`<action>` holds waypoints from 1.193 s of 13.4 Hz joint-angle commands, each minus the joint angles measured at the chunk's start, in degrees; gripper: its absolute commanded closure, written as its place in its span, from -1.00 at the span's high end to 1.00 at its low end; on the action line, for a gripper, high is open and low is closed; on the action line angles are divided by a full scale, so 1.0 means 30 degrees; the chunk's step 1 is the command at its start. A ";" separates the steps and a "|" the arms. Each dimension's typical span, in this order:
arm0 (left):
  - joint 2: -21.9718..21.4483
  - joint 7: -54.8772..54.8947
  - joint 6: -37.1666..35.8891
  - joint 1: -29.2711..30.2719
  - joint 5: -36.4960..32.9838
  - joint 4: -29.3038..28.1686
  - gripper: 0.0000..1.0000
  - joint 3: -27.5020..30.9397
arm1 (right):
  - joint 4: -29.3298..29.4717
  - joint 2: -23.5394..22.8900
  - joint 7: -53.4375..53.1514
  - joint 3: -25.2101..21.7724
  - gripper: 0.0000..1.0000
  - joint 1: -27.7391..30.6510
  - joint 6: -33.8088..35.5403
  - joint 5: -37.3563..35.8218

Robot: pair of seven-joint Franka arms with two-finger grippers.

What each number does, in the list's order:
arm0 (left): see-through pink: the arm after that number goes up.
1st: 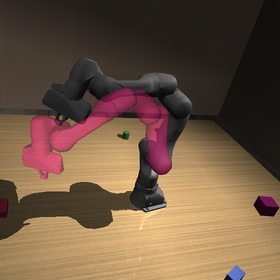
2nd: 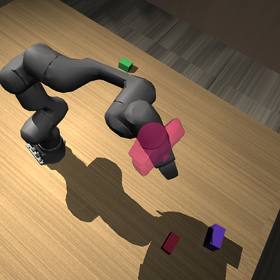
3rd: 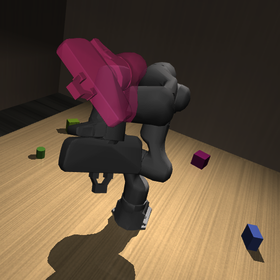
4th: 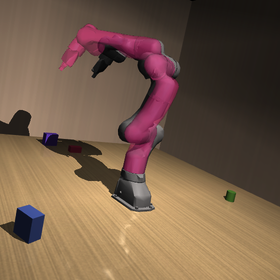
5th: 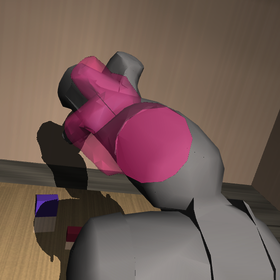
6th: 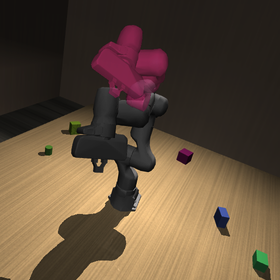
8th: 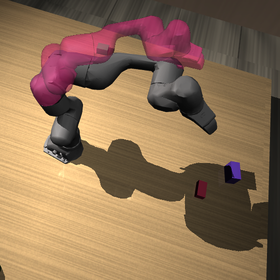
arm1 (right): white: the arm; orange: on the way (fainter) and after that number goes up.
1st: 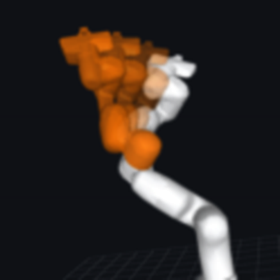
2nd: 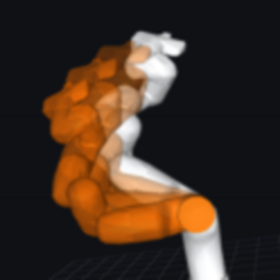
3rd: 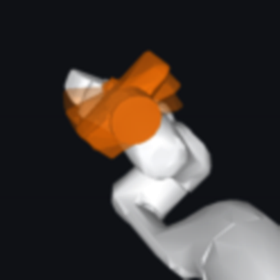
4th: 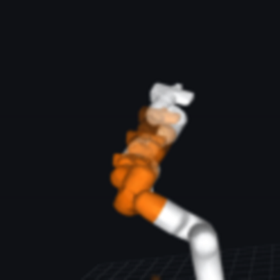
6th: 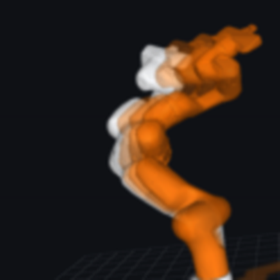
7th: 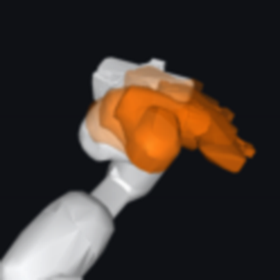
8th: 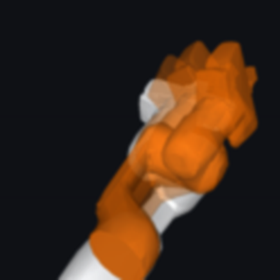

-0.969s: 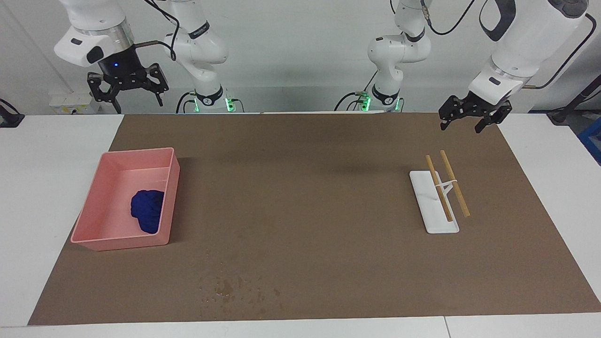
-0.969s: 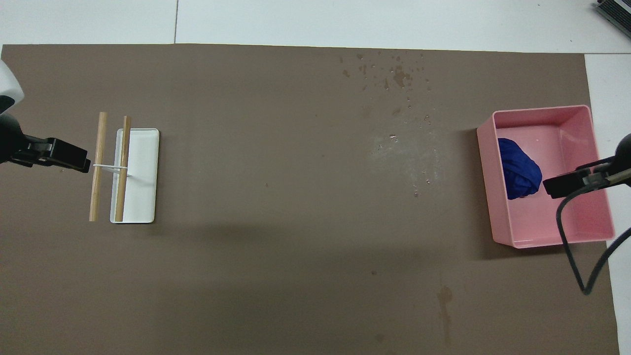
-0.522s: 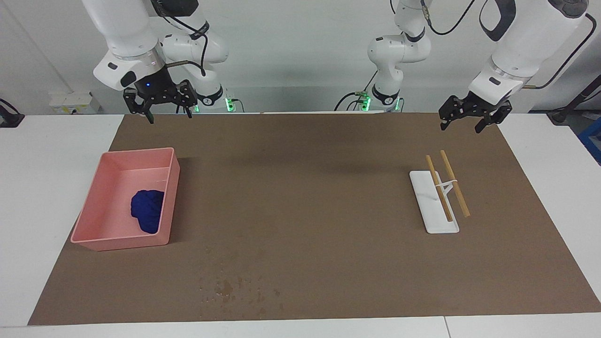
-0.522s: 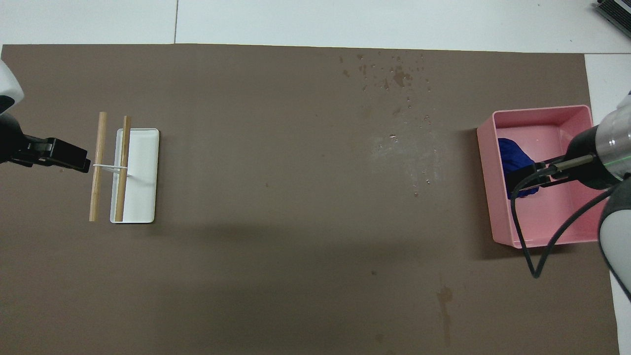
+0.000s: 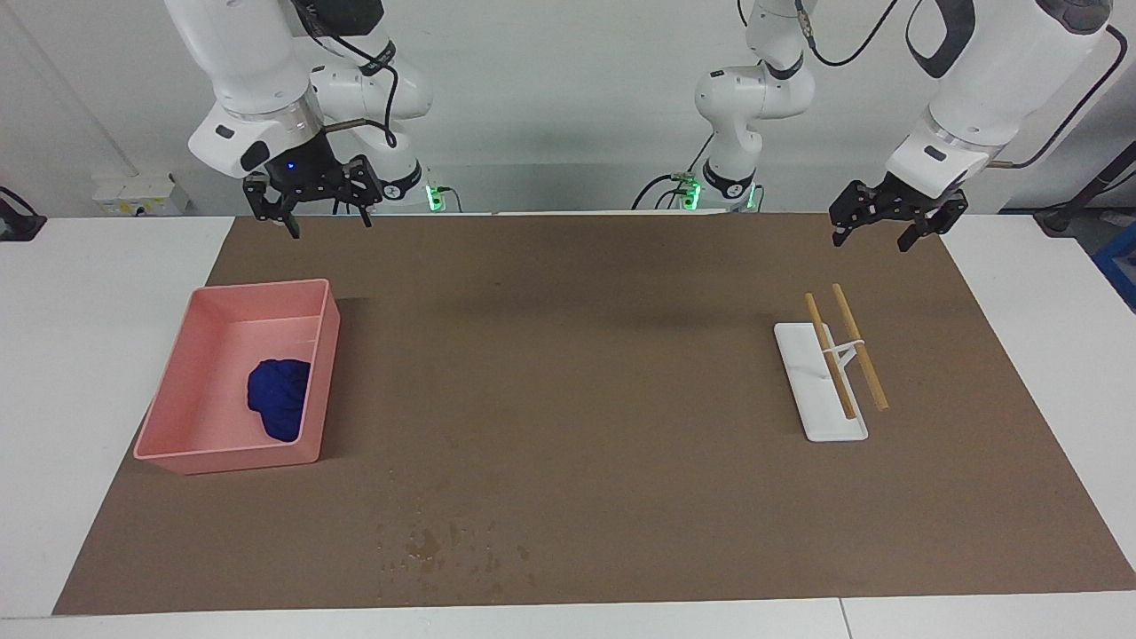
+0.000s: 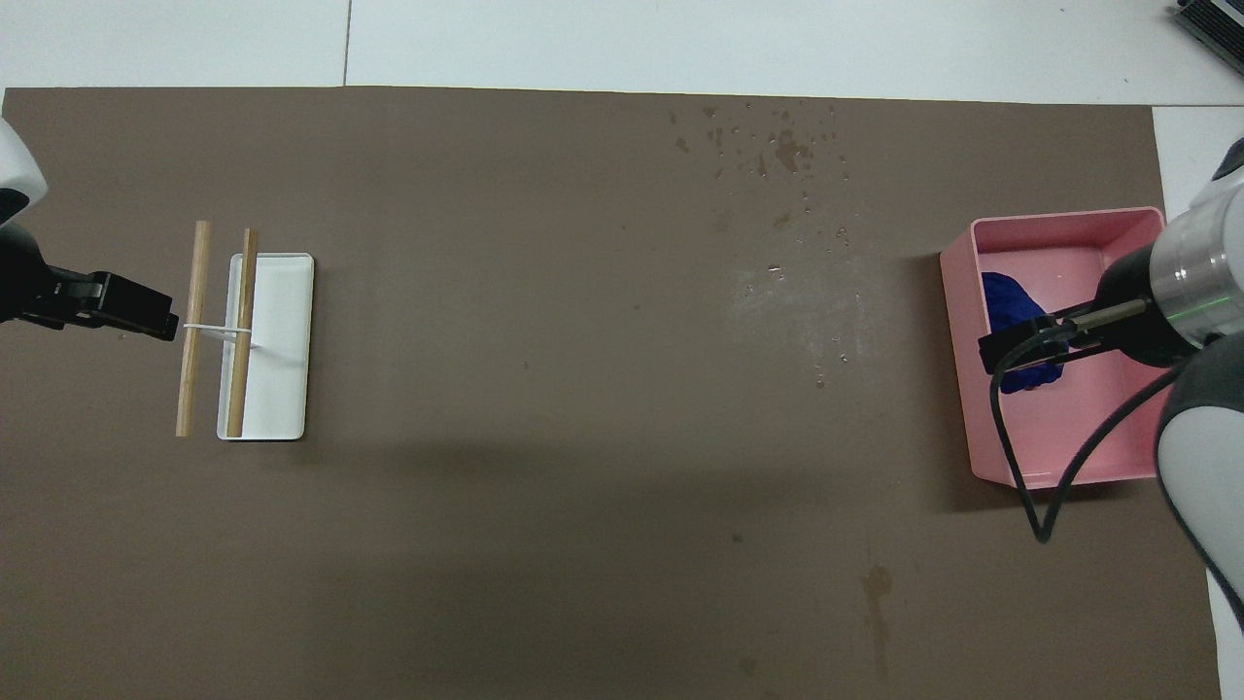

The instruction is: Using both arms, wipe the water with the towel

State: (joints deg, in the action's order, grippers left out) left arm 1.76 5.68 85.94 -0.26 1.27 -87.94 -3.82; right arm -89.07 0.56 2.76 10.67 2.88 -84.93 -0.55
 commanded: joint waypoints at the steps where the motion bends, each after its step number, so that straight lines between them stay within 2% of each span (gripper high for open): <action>1: -0.0439 0.0216 0.0153 0.0146 0.0015 -0.0480 1.00 -0.0044 | 0.0159 -0.0158 -0.0975 -0.0188 1.00 -0.0112 -0.0313 0.0506; 10: -0.0439 0.0187 0.0153 0.0146 0.0015 -0.0480 1.00 -0.0044 | -0.0133 -0.0158 -0.1124 -0.0217 1.00 -0.0083 -0.1338 0.0477; 13: -0.0439 0.0216 0.0153 0.0146 0.0015 -0.0480 1.00 -0.0044 | 0.0333 -0.0245 -0.1095 -0.0246 1.00 0.0005 -0.0260 0.0184; 16: -0.0439 0.0187 0.0153 0.0146 0.0015 -0.0480 1.00 -0.0044 | 0.1387 -0.1240 -0.1095 -0.0246 1.00 0.0182 0.0212 0.0242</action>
State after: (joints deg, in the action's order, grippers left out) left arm 1.76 5.68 85.94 -0.26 1.27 -87.94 -3.82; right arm -88.39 -0.42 0.48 9.85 3.02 -86.32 -0.44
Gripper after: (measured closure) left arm 0.000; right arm 0.000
